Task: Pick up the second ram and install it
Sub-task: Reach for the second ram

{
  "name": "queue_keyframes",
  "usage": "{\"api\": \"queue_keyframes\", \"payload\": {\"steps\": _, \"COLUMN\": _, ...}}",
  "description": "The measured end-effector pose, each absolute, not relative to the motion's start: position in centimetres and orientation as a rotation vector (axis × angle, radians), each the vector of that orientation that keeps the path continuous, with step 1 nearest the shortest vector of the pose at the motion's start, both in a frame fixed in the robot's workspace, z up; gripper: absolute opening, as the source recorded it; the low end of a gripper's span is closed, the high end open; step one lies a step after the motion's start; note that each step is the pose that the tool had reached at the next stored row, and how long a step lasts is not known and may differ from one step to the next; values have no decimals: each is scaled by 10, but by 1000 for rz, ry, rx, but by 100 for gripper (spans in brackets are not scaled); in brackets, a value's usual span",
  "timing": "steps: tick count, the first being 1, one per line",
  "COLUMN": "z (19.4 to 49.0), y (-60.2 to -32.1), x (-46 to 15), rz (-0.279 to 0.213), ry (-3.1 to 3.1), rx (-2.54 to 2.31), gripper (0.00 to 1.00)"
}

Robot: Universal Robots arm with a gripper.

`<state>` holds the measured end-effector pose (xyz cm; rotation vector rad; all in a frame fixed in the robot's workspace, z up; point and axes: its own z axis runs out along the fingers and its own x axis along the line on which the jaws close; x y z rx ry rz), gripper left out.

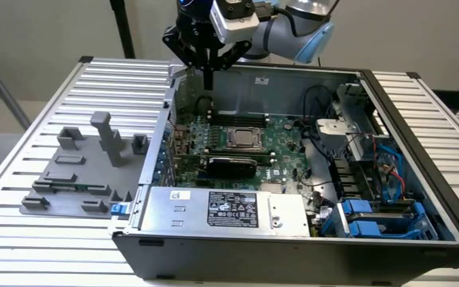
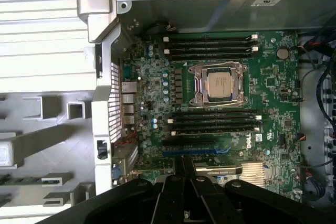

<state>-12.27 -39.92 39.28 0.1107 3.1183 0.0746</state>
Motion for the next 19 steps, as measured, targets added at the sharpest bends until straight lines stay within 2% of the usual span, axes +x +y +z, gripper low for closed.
{"api": "queue_keyframes", "payload": {"steps": 19, "z": 392, "y": -417, "x": -204, "rz": 74, "ry": 3118, "rx": 111, "gripper": 11}}
